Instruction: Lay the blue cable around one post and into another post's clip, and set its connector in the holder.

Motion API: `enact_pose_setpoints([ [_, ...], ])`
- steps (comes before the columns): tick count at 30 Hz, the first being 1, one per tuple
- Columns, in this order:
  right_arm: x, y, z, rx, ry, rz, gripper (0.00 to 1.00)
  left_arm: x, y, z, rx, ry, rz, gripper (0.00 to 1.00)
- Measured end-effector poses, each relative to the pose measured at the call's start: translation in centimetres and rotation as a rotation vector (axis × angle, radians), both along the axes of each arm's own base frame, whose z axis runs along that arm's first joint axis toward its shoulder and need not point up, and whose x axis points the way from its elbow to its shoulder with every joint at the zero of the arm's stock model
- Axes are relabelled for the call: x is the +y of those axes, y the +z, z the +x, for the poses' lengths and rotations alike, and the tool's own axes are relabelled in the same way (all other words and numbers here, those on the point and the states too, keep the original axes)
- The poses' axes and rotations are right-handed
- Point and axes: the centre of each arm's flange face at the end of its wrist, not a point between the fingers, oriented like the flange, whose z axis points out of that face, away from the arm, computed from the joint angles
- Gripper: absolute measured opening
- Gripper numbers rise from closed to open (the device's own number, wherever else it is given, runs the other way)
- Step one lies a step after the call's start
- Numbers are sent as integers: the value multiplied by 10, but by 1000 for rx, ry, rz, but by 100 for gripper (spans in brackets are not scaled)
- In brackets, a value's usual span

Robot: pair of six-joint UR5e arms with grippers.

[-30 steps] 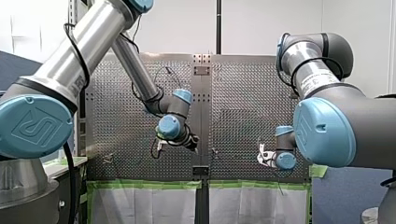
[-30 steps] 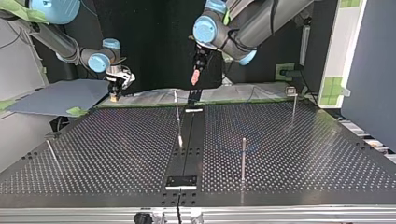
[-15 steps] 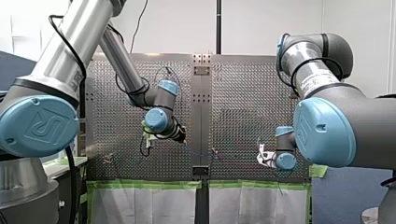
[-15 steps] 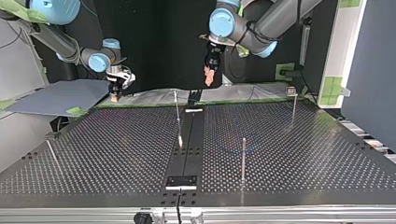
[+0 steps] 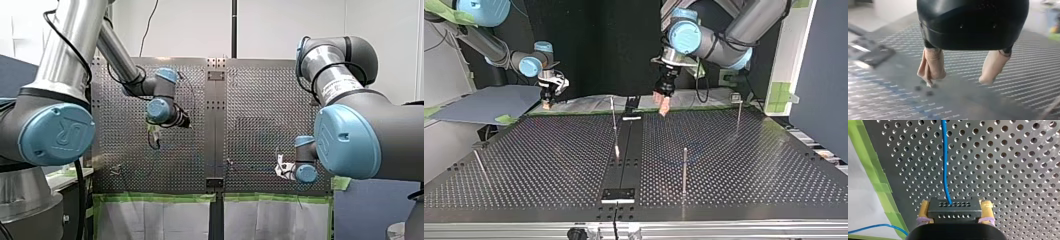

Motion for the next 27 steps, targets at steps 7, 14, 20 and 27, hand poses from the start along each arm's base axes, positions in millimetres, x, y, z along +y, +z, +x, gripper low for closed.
enact_pose_setpoints([
  [7,0,-1,0,0,3,0,18,31,49,27,-89,128,-99,98],
  [14,1,-2,0,2,5,7,18,71,85,37,-155,265,-189,98],
  [20,1,-3,1,2,6,9,18,91,115,35,-212,309,-271,98],
  [27,2,-3,1,2,6,8,18,88,147,22,-260,248,-362,98],
])
